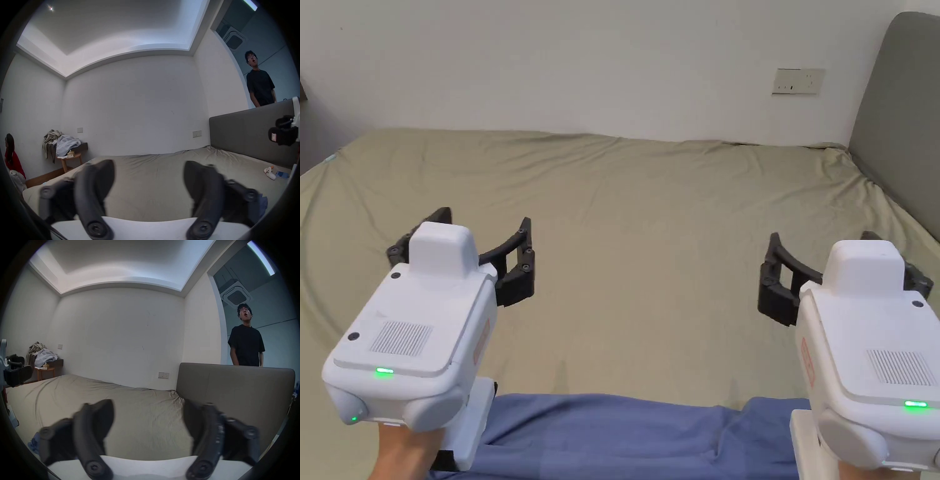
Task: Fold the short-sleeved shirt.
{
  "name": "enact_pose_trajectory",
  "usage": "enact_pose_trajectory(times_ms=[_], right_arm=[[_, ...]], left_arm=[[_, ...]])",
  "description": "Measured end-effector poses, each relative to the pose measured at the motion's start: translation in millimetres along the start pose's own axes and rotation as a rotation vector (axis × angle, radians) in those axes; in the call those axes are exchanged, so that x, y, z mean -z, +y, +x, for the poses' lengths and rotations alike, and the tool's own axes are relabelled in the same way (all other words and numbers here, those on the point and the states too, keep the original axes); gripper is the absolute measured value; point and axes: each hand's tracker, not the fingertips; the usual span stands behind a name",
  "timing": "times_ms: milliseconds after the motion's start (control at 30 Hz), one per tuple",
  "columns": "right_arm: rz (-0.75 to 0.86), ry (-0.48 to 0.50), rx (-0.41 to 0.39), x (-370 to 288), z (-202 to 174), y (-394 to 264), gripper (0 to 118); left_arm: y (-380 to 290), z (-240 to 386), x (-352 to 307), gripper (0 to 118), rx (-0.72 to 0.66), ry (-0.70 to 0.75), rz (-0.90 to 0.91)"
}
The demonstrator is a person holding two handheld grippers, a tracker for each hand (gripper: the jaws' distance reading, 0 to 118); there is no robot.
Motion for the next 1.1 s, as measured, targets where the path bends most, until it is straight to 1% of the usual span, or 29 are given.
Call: enact_pose_trajectory(times_ms=[33,67,100,133,200,333,433,533,733,800,833,867,933,967,1067,1100], right_arm=[[0.000,-0.001,-0.004,0.4,-0.6,-0.4,40],[0.000,-0.001,-0.004,0.8,-1.0,-1.4,40],[-0.001,-0.003,-0.006,2.2,-1.6,-2.9,13],[0.002,-0.004,-0.013,1.8,-2.4,-5.4,2],[-0.004,0.009,-0.008,3.7,-0.7,-5.9,1],[-0.003,0.007,-0.025,3.9,-3.7,-6.9,1],[-0.007,0.013,-0.028,5.8,-4.7,-7.1,1],[-0.011,0.018,-0.032,8.7,-6.3,-9.8,1],[-0.027,0.035,-0.042,14.4,-15.6,-11.2,1],[-0.035,0.038,-0.049,17.9,-19.0,-13.1,1],[-0.041,0.040,-0.052,19.5,-21.2,-13.5,1],[-0.045,0.040,-0.055,21.4,-22.7,-14.9,1],[-0.058,0.042,-0.059,26.7,-25.9,-18.9,1],[-0.065,0.040,-0.060,27.8,-27.6,-19.6,1],[-0.088,0.039,-0.060,33.9,-32.3,-26.8,1],[-0.098,0.040,-0.061,35.1,-33.2,-28.5,2]], left_arm=[[-0.1,0.9,-0.9,35,0.003,-0.013,-0.003],[-0.1,1.8,-0.9,35,0.002,-0.025,-0.008],[-1.8,3.0,2.8,4,0.001,-0.024,-0.016],[-2.4,4.7,3.4,0,-0.005,-0.017,-0.015],[-1.2,1.5,4.4,0,-0.030,-0.043,-0.046],[-5.0,-2.4,8.3,0,-0.036,-0.026,-0.063],[-10.6,-12.4,12.4,0,-0.045,-0.027,-0.127],[-20.7,-39.9,19.5,0,-0.171,-0.084,-0.253],[-67.1,-128.3,34.8,0,-0.573,-0.218,-0.550],[-85.5,-152.1,37.2,0,-0.631,-0.240,-0.658],[-97.4,-163.3,37.0,0,-0.650,-0.228,-0.699],[-108.1,-174.4,38.3,0,-0.665,-0.256,-0.752],[-129.4,-187.0,34.2,0,-0.702,-0.237,-0.814],[-140.7,-195.0,33.8,1,-0.718,-0.255,-0.857],[-170.2,-208.7,32.2,3,-0.762,-0.224,-0.936],[-179.3,-211.3,31.2,12,-0.778,-0.207,-0.949]])
